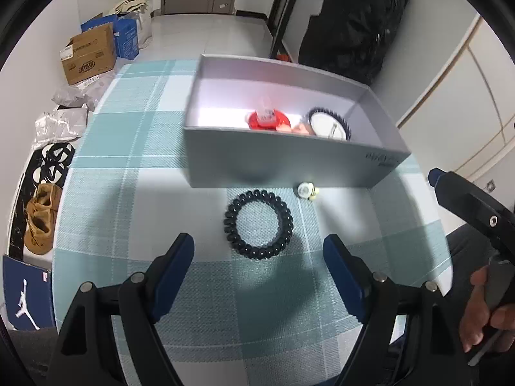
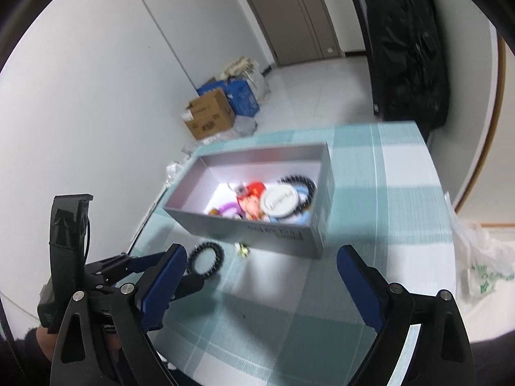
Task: Organize jewelry
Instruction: 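Grasp the black coiled hair tie with the left tool and lift it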
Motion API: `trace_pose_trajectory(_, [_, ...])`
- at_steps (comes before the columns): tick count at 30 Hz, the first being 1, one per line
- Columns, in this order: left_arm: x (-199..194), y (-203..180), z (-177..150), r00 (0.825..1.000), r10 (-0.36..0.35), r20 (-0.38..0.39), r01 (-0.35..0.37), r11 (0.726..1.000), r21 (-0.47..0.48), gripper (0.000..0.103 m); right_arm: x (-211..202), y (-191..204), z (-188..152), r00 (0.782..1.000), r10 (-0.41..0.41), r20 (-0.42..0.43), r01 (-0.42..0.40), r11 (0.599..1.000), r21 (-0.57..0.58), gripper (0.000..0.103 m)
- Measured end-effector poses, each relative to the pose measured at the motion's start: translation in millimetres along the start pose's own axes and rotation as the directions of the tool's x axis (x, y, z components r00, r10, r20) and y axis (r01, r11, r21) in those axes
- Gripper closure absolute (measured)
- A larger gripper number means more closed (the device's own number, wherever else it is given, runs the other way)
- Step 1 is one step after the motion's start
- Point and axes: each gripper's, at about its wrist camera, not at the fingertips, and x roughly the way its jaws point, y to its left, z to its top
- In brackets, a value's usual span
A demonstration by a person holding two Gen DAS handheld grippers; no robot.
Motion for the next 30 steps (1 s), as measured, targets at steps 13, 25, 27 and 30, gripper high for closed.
trace_pose_trajectory(13, [7.9,-9.7,3.8,0.998,0.055,0.001,-0.055,0.995,0.078,0.024,15.7,-25.2,-13.7,0.994,-0.030,-0.105,0.044,0.991,0.128,0.009])
trace_pose_trajectory(25, [9.4,-13.7,-0.6,0.993,0.115,0.007,-0.114,0.982,0.151,0.060,18.7,-10.7,-16.1,0.994,-0.028,-0.105,0.036,0.997,0.067,0.009])
trace_pose_trajectory(27, [9.2,-12.8,-0.6,0.994,0.111,0.006,-0.111,0.983,0.147,0.064,19.5,-10.7,-16.1,0.994,-0.030,-0.107,0.038,0.997,0.068,0.009])
trace_pose_trajectory(30, [6.1,-8.9,-0.4,0.998,0.063,0.000,-0.062,0.991,0.118,0.066,20.2,-11.2,-16.4,0.994,-0.031,-0.109,0.039,0.997,0.073,0.009])
